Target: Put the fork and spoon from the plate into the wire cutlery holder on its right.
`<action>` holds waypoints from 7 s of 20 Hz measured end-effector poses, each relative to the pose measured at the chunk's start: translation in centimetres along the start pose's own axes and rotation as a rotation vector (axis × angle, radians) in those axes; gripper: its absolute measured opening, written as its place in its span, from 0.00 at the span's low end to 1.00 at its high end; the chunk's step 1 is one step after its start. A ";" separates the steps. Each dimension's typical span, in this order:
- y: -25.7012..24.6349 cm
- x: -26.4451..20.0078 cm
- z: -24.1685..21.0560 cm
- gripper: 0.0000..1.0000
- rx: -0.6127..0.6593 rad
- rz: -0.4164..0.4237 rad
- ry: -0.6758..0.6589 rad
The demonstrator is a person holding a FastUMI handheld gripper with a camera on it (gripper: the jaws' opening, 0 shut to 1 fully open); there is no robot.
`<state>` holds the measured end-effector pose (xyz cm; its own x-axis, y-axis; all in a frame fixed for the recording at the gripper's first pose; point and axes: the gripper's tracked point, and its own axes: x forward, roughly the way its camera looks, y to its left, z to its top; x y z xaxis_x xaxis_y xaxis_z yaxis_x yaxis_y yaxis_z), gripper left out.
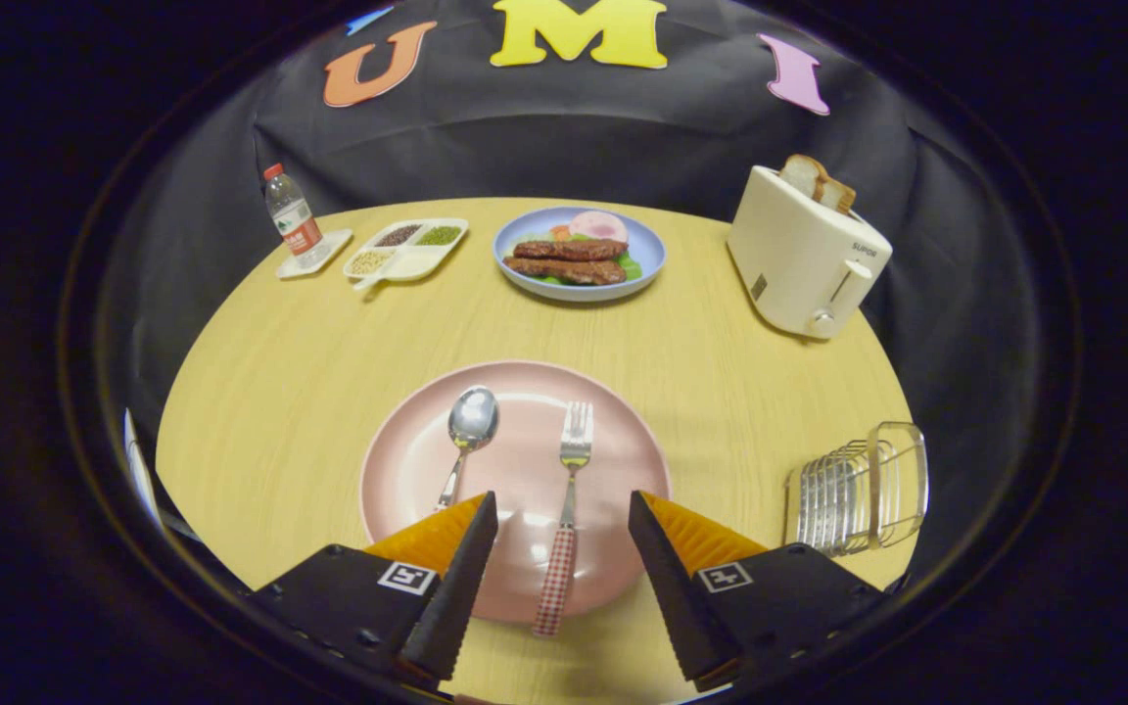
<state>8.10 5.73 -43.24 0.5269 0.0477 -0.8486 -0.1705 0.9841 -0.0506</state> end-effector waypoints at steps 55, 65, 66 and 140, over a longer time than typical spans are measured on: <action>-20.5 -14.4 -2.7 0.06 0.197 0.020 0.529; -21.8 -11.4 -2.4 0.06 0.155 0.072 0.780; -21.7 -11.2 -2.2 0.06 0.155 0.073 0.798; 6.7 2.9 -2.2 0.35 0.130 -0.051 -0.077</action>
<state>6.61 12.07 -47.22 0.5952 0.0052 -0.8036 -0.0355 0.9992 -0.0199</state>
